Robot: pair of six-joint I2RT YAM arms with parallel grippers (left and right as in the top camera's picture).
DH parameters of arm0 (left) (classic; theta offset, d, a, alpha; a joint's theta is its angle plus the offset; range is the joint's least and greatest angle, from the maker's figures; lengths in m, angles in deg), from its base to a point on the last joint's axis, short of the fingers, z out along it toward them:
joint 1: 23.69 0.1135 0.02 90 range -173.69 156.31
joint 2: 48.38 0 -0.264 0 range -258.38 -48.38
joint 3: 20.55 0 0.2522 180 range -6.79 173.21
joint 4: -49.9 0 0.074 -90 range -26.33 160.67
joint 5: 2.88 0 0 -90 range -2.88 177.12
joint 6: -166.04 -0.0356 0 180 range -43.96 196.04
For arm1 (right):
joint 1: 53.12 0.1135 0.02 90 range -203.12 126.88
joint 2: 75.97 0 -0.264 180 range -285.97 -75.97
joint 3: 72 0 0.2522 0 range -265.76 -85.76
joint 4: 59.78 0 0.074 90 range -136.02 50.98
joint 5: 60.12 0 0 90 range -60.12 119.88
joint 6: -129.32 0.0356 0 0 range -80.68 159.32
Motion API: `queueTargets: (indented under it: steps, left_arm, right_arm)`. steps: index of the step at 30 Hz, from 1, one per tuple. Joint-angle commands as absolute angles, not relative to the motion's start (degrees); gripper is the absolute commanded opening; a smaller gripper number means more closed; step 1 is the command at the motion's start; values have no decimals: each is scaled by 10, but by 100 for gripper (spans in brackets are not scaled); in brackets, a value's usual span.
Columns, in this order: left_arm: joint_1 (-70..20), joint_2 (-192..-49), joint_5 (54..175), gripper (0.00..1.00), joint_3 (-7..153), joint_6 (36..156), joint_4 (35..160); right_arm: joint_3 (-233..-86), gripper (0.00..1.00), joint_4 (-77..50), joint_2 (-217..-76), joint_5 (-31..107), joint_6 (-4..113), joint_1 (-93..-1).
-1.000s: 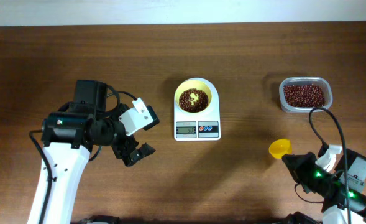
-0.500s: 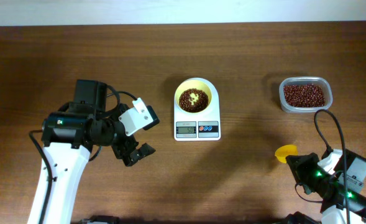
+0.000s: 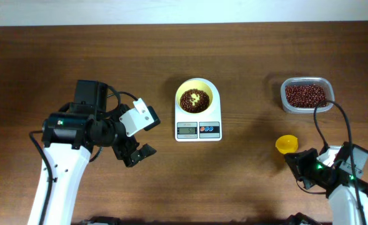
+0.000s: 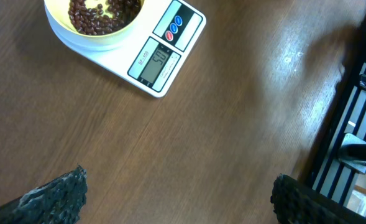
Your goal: Scoop item into bowl and weigh 50g on scale
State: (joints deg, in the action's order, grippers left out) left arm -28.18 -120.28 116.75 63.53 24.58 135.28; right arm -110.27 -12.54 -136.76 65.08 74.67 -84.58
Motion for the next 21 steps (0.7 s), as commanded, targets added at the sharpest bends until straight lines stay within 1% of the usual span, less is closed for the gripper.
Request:
queueTargets:
  steps: [1,2,3,4,6,8,12,21]
  left_arm:
    - [-284,-1200,1178,99,642,237,1353]
    - [-284,-1200,1178,99,642,237,1353]
    - [-284,-1200,1178,99,642,237,1353]
    - [-284,-1200,1177,99,642,237,1353]
    - [-284,-1200,1171,99,642,237,1353]
    - [-284,-1200,1171,99,642,237,1353]
    - [-284,-1200,1171,99,642,237,1353]
    - [-284,-1200,1171,99,642,237,1353]
  right_arm:
    - [-1095,18,-126,-1402,667,737,-847]
    - [-1095,19,-123,-1408,667,737,-847]
    - [-1095,30,-122,-1410,667,737,-847]
    - [-1095,55,-122,-1409,667,737,-847]
    - [-1095,74,-122,-1409,667,737,-847]
    - [-1095,86,-120,-1410,667,737,-847]
    - [-1095,99,-109,-1409,666,721,-847]
    - [-1097,99,-101,-1405,606,691,-847]
